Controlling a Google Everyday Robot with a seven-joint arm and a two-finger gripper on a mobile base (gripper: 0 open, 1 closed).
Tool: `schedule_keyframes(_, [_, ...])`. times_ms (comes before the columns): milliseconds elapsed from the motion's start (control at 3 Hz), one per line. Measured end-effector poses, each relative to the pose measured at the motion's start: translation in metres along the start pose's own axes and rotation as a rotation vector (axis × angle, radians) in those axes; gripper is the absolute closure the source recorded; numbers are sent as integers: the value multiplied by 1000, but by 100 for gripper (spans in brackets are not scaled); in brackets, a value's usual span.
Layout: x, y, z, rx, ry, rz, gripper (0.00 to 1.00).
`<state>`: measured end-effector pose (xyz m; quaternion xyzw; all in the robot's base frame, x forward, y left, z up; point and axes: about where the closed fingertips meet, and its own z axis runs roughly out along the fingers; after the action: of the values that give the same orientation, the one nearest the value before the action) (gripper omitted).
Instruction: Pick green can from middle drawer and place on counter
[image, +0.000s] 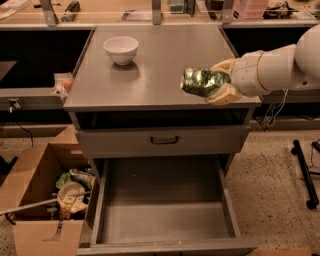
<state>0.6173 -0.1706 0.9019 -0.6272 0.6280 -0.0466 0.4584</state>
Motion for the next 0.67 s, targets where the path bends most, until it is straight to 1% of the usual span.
schedule_keyframes(333, [13, -45, 19, 79, -29, 113, 100])
schedule_keyframes(667, [31, -82, 49, 130, -41, 239, 100])
